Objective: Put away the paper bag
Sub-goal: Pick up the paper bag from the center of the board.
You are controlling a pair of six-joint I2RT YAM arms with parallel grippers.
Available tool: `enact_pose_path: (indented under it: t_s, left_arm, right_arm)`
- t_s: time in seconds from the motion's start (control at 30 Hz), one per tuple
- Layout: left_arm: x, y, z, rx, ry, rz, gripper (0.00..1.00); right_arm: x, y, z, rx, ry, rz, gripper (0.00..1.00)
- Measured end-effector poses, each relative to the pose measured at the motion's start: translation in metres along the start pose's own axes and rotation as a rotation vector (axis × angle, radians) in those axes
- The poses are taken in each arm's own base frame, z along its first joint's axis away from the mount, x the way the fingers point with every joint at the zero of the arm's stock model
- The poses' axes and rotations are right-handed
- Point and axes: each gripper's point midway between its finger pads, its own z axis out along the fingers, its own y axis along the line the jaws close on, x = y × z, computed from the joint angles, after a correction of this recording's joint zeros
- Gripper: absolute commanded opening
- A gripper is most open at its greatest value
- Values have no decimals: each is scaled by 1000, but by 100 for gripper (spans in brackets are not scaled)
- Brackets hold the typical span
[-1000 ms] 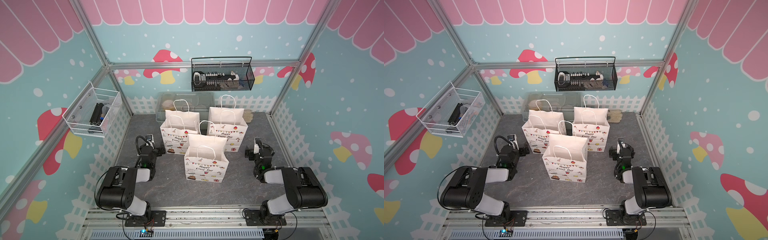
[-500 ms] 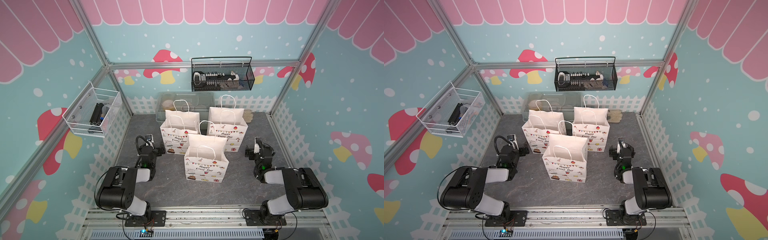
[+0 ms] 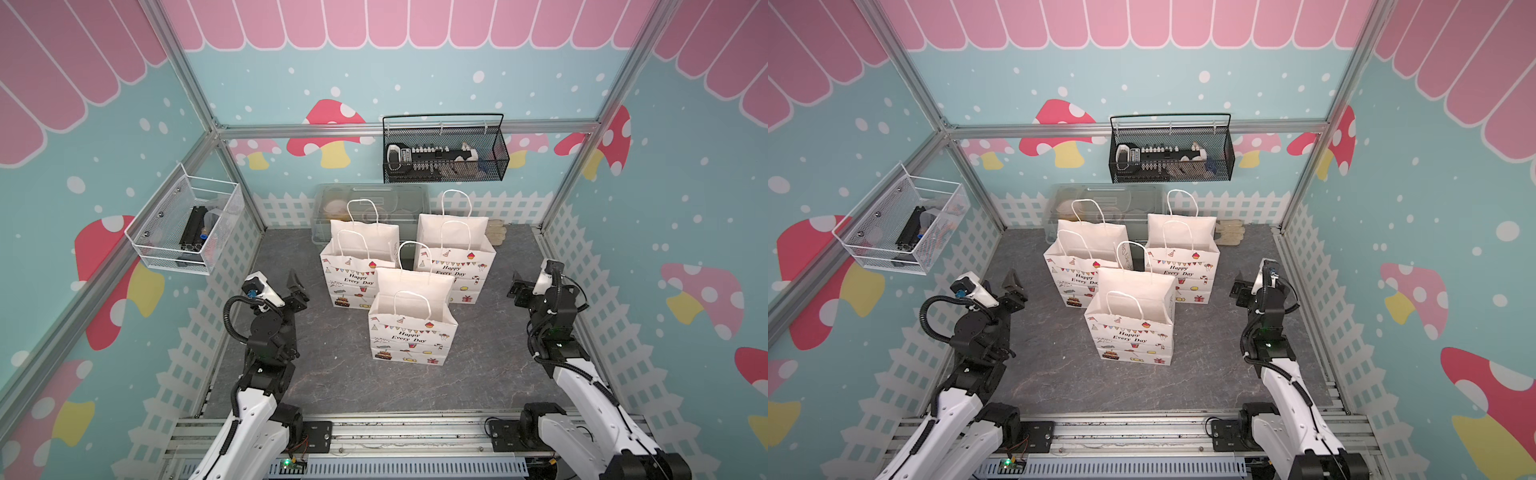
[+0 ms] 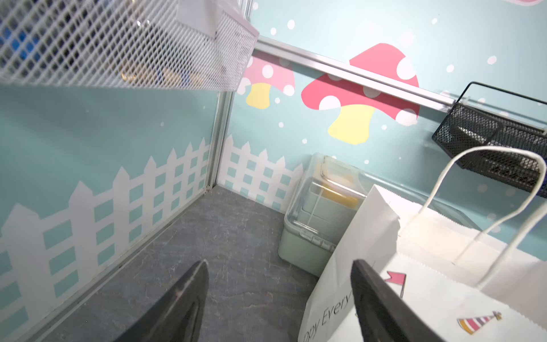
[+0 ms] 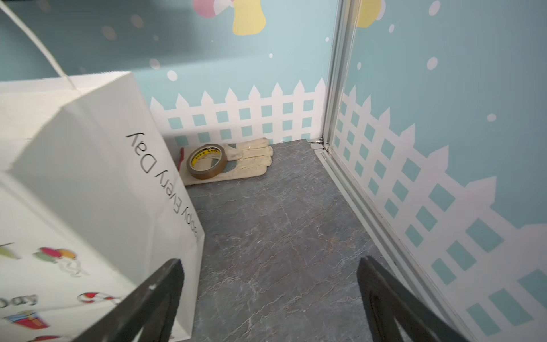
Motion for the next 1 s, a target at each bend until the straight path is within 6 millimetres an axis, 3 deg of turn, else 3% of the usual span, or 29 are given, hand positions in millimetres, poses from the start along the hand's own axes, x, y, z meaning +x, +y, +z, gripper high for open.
enact_pose_path:
  t_s: [0.13,0.27,0.43,0.53,0.77,0.9,1.0]
  left_arm:
    - [-1,-22,-5,96,96,-28,99]
    - [-12,-56,-23,244,142,-55,99]
    - [4,-93,-52,410,227,-40,99]
    - [10,-114,-66,504,272,-22,99]
    - [21,-154,-107,743,350,-54,99]
    - [47,-158,-139,842,402,-53,99]
    - [56,-159,-145,859,430,-38,99]
  right_arm:
    - [-12,21,-13,-122,65,-4,88]
    - [-28,55,-28,-322,88,20,82]
    - [-20,101,-54,-616,172,90,77]
    - [-20,119,-79,-747,195,114,77]
    - [-43,143,-157,-990,100,93,74]
    - [-29,153,-181,-1077,126,74,73]
    - [-9,161,-185,-1113,196,63,71]
